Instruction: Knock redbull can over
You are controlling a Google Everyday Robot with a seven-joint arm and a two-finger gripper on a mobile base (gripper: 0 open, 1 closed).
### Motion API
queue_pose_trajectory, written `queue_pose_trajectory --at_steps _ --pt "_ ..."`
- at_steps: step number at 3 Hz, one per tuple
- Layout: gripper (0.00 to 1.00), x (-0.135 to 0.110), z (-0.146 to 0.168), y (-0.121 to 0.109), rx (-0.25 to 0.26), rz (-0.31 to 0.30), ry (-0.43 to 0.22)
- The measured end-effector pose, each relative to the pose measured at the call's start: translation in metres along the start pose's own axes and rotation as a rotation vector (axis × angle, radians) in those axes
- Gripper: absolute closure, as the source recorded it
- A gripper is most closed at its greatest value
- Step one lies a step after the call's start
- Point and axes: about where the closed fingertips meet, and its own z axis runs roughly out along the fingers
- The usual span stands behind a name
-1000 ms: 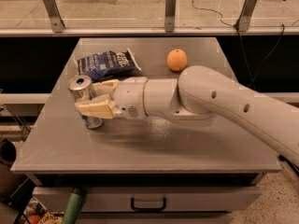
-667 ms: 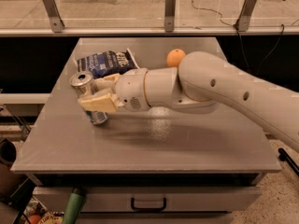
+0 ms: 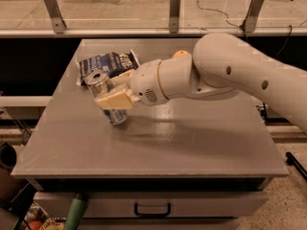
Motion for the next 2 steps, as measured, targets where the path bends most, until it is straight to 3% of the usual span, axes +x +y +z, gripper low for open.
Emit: queue_pose_trajectory --at_steps 2 --pt "1.00 0.001 -0.043 -0.007 0.062 0.014 0.110"
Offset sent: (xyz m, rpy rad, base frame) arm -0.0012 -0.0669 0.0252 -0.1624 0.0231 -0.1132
